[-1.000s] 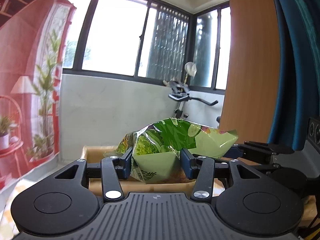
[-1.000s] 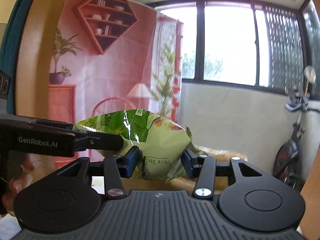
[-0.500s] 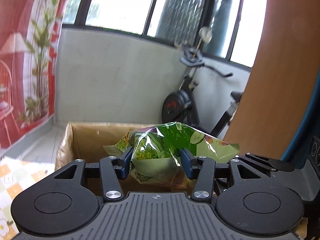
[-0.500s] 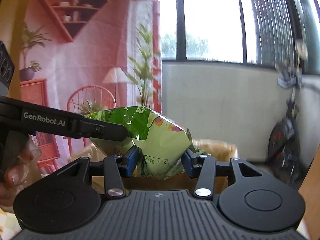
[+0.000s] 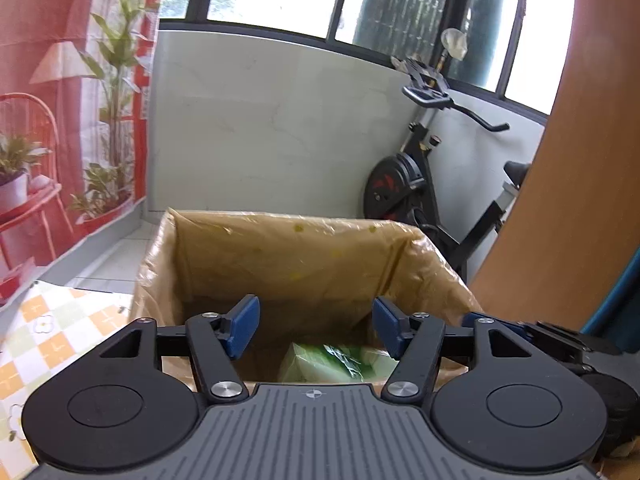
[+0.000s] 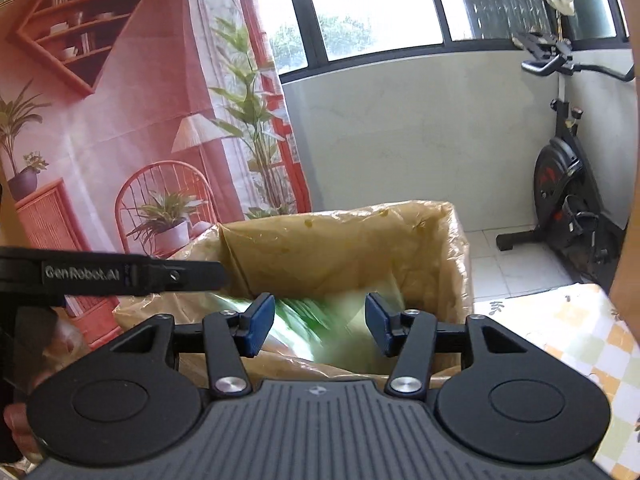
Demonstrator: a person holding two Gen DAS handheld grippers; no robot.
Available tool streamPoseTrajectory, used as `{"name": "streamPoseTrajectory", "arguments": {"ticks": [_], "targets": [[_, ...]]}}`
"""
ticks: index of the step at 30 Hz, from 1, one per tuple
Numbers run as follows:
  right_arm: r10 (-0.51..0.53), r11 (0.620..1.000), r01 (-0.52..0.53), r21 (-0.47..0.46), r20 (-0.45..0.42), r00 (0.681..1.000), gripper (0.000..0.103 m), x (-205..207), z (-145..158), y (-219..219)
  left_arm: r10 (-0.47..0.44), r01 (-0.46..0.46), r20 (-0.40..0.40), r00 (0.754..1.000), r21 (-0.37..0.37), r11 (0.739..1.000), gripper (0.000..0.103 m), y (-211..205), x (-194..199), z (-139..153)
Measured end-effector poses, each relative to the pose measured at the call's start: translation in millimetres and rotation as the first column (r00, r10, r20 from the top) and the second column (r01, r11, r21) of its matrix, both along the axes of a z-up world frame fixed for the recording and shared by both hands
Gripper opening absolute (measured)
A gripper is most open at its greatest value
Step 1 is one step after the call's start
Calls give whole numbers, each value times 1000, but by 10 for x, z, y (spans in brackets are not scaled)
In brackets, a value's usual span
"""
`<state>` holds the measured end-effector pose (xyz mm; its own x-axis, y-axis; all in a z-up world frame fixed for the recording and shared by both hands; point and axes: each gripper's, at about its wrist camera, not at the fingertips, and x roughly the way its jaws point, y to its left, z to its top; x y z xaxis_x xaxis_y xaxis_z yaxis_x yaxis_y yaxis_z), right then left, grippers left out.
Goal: Organize snacks
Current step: 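Lower the clear green bag into the box and open both grippers, then move both grippers back down to the snack pile beside the box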
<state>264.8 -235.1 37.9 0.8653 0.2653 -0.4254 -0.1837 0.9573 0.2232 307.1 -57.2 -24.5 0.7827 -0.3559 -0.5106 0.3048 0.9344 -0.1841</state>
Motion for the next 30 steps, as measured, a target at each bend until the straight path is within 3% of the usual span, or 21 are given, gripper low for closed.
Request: {"name": "streamPoseTrajectory", "arguments": {"ticks": [7,10,15,22,30], "targets": [[-1,1000,1,6,52,999,54,-355,215,26,58,-58,20,998,5,998,70,230,-325,323],[13,1000,-11,-19,80,997,54,-543,292,67,84,-84,28,996,-1,996,78,405,-504,421],[18,1000,-15,-26,104,994,54,-819,339,120,107,-107,30,994,12,994,82,678,-793,416],[0,1000,-1,10,109,994,54,-1112,183,231,106,-108,45,993,51,993,85,958,-1169,44],[-48,999,49,-10,95,994,57,-1400,-256,512,95,-99,46,994,97,990,86,1003,-1474,-575]]}}
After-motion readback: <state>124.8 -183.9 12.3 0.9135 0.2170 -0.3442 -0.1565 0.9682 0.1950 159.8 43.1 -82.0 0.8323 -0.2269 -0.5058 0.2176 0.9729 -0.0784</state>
